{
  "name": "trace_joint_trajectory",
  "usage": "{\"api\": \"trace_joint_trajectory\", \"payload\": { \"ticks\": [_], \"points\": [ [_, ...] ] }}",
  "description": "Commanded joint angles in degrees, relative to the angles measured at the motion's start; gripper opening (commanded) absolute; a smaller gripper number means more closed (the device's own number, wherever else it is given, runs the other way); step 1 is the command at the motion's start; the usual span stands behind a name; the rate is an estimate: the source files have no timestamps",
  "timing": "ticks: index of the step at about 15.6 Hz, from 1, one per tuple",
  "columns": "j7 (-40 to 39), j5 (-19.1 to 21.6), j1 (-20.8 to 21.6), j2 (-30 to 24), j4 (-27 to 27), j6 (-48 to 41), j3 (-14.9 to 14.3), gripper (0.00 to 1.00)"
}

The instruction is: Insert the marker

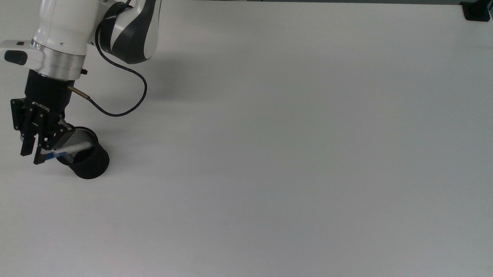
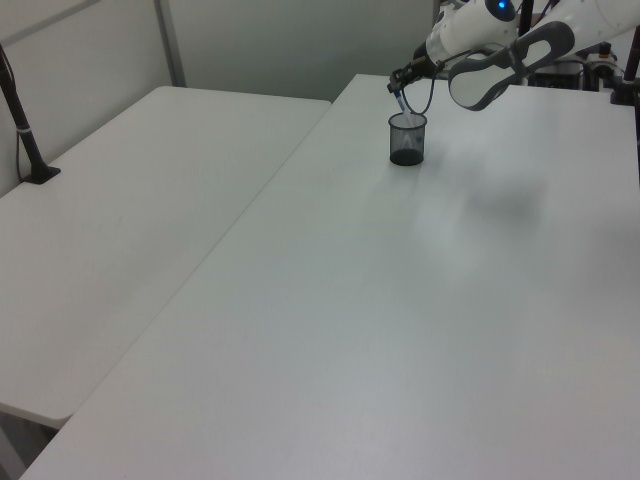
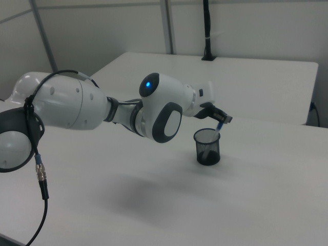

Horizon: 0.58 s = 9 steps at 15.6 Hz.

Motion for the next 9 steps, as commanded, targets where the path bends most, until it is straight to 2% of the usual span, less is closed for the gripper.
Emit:
{"api": "trace_joint_trajectory", "payload": {
  "ticks": [1,5,9],
  "points": [
    [1.94,0.52,1.76,-2.37,-2.78,0.71,-0.19,1.0],
    [9.06,0.44,4.04,-5.79,-2.35,-5.85,-0.1,1.0],
    [11.09,0.44,8.69,-9.65,0.55,-28.4,-0.01,1.0]
  ]
}}
